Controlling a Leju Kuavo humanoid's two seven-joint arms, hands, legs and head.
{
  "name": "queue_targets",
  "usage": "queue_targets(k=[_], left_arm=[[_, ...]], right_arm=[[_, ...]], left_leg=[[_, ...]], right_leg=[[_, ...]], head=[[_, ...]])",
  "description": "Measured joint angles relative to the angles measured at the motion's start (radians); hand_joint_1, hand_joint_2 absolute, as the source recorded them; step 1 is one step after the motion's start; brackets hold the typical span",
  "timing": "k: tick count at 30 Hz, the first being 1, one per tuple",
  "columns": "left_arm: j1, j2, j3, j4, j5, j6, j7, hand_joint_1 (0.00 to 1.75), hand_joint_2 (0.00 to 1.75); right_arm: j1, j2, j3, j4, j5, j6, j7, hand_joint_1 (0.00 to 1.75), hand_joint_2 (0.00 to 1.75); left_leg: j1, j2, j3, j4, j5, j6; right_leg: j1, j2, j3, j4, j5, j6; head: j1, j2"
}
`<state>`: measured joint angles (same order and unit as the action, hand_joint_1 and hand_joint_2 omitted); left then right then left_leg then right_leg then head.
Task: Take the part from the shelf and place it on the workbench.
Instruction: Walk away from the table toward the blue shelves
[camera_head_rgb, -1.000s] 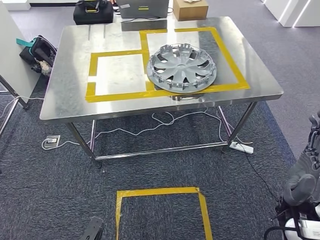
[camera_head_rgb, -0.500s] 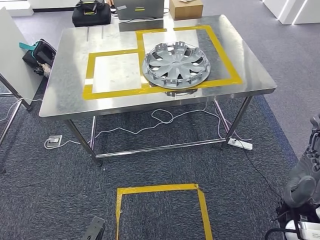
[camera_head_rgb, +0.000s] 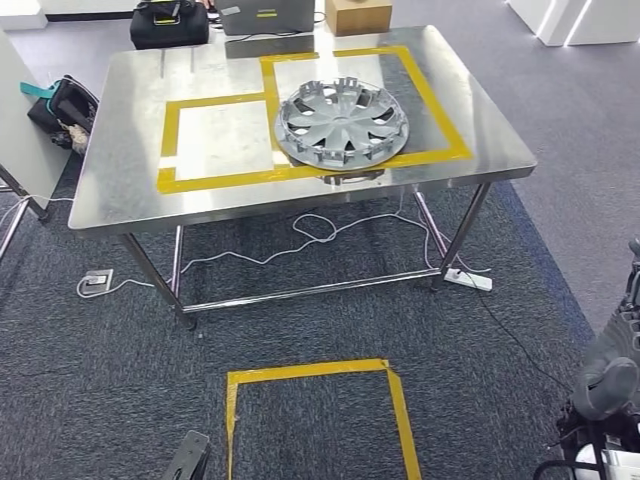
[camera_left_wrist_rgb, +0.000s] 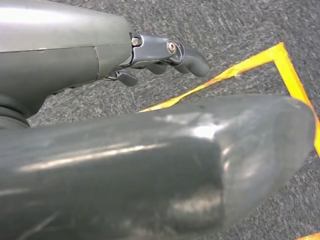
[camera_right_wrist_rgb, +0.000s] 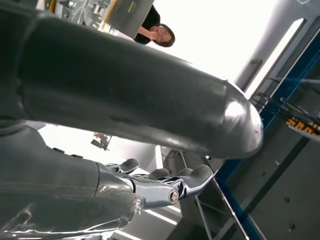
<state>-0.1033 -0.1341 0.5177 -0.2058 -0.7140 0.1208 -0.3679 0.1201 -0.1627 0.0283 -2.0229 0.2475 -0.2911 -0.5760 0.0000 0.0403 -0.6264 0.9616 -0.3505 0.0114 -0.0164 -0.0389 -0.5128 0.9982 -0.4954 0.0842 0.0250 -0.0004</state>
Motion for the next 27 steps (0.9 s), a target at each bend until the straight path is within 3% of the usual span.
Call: queue_targets(k=[1,4,5,6,9,10,11,12,14,16,17,19,21,23,25,26,27], left_arm=[[-0.001,0.002,0.0,0.0,0.0,0.001,-0.001,0.0,0.0],[-0.001,0.004,0.0,0.0,0.001,0.003,-0.002,0.0,0.0],[0.0,0.005,0.0,0.0,0.001,0.003,-0.002,0.0,0.0],[0.001,0.005,0.0,0.0,0.001,0.004,-0.002,0.0,0.0],[0.007,0.006,0.0,0.0,-0.001,0.005,0.0,0.0,0.0],[0.01,0.006,0.0,0.0,-0.003,0.005,0.001,0.0,0.0],[0.012,0.006,0.0,0.0,-0.005,0.005,0.003,0.0,0.0],[0.014,0.007,0.0,0.0,-0.007,0.005,0.005,0.0,0.0],[0.016,0.007,0.0,0.0,-0.01,0.005,0.006,0.0,0.0],[0.015,0.007,-0.001,0.0,-0.015,0.005,0.007,0.0,0.0],[0.015,0.007,-0.002,0.0,-0.017,0.004,0.007,0.0,0.0],[0.016,0.006,-0.003,0.0,-0.022,0.002,0.008,0.0,0.0],[0.016,0.002,-0.004,0.0,-0.027,-0.001,0.008,0.0,0.0],[0.018,-0.002,-0.005,0.0,-0.033,-0.005,0.008,0.0,0.0],[0.02,-0.004,-0.006,0.0,-0.037,-0.008,0.008,0.0,0.0],[0.021,-0.005,-0.007,0.0,-0.037,-0.008,0.008,0.0,0.0],[0.02,-0.006,-0.008,0.0,-0.038,-0.009,0.009,0.0,0.0]], right_arm=[[-0.001,0.0,0.0,0.0,-0.001,0.001,-0.002,0.0,0.0],[-0.001,0.0,0.0,0.001,-0.003,0.001,-0.005,0.0,0.0],[-0.001,0.0,0.0,0.001,-0.003,0.001,-0.007,0.0,0.0],[-0.001,0.0,0.0,0.001,-0.004,0.001,-0.009,0.0,0.0],[0.007,0.004,0.0,0.001,-0.009,-0.001,-0.02,0.0,0.0],[0.012,0.006,0.0,0.001,-0.009,-0.001,-0.024,0.0,0.0],[0.017,0.008,0.0,0.001,-0.009,-0.002,-0.027,0.0,0.0],[0.023,0.009,0.0,0.001,-0.008,-0.002,-0.029,0.0,0.0],[0.032,0.012,-0.001,0.001,-0.006,-0.004,-0.034,0.0,0.0],[0.042,0.015,-0.002,0.0,-0.005,-0.008,-0.039,0.0,0.0],[0.05,0.016,-0.004,-0.001,-0.005,-0.009,-0.042,0.0,0.0],[0.071,0.018,-0.01,-0.004,-0.004,-0.009,-0.047,0.0,0.0],[0.087,0.019,-0.017,-0.009,-0.001,-0.009,-0.052,0.0,0.0],[0.096,0.021,-0.02,-0.012,0.002,-0.007,-0.056,0.0,0.0],[0.104,0.023,-0.02,-0.012,0.004,-0.005,-0.056,0.0,0.0],[0.107,0.024,-0.021,-0.012,0.005,-0.004,-0.056,0.0,0.0],[0.109,0.024,-0.021,-0.012,0.006,-0.003,-0.057,0.0,0.0]], left_leg=[[-0.001,0.004,0.0,0.003,0.0,-0.006],[0.003,0.015,0.001,0.003,0.002,-0.025],[0.004,0.01,-0.006,0.019,-0.014,-0.031],[0.006,-0.001,-0.022,0.056,-0.045,-0.036],[0.006,-0.029,-0.1,0.261,-0.167,-0.039],[0.006,-0.031,-0.114,0.305,-0.184,-0.038],[0.006,-0.032,-0.108,0.309,-0.18,-0.035],[0.006,-0.035,-0.084,0.277,-0.161,-0.032],[0.006,-0.058,-0.001,0.139,-0.107,-0.022],[0.007,-0.081,0.056,0.038,-0.083,-0.016],[0.006,-0.086,0.065,0.02,-0.084,-0.014],[0.006,-0.073,0.065,0.017,-0.081,-0.007],[0.008,-0.057,0.064,0.014,-0.078,0.006],[0.008,-0.039,0.062,0.013,-0.077,0.014],[0.006,-0.018,0.06,0.013,-0.076,0.016],[0.006,-0.007,0.059,0.014,-0.076,0.016],[0.006,0.003,0.059,0.014,-0.075,0.015]], right_leg=[[0.001,-0.006,0.01,-0.021,0.005,-0.009],[0.005,0.012,-0.002,-0.015,0.016,-0.043],[0.005,0.019,-0.005,-0.015,0.023,-0.052],[0.004,0.026,-0.008,-0.016,0.031,-0.06],[0.005,0.051,-0.026,-0.015,0.048,-0.07],[0.006,0.06,-0.032,-0.015,0.052,-0.07],[0.007,0.071,-0.036,-0.014,0.054,-0.069],[0.008,0.081,-0.039,-0.014,0.056,-0.067],[0.008,0.1,-0.042,-0.013,0.059,-0.062],[0.01,0.116,-0.048,-0.01,0.062,-0.053],[0.009,0.122,-0.051,-0.009,0.063,-0.047],[0.005,0.128,-0.06,-0.008,0.063,-0.035],[0.005,0.099,-0.083,0.033,0.03,-0.024],[0.005,0.06,-0.134,0.153,-0.042,-0.015],[0.004,0.048,-0.184,0.27,-0.094,-0.008],[0.004,0.045,-0.186,0.283,-0.093,-0.007],[0.004,0.041,-0.165,0.252,-0.072,-0.006]], head=[[-0.001,0.0],[-0.004,0.0],[-0.005,0.0],[-0.005,0.0],[-0.007,0.0],[-0.007,0.0],[-0.007,0.0],[-0.006,0.0],[-0.007,0.0],[-0.006,0.0],[-0.006,0.0],[-0.006,0.0],[-0.001,0.0],[0.004,0.0],[0.005,0.0],[0.005,0.0],[0.005,0.0]])
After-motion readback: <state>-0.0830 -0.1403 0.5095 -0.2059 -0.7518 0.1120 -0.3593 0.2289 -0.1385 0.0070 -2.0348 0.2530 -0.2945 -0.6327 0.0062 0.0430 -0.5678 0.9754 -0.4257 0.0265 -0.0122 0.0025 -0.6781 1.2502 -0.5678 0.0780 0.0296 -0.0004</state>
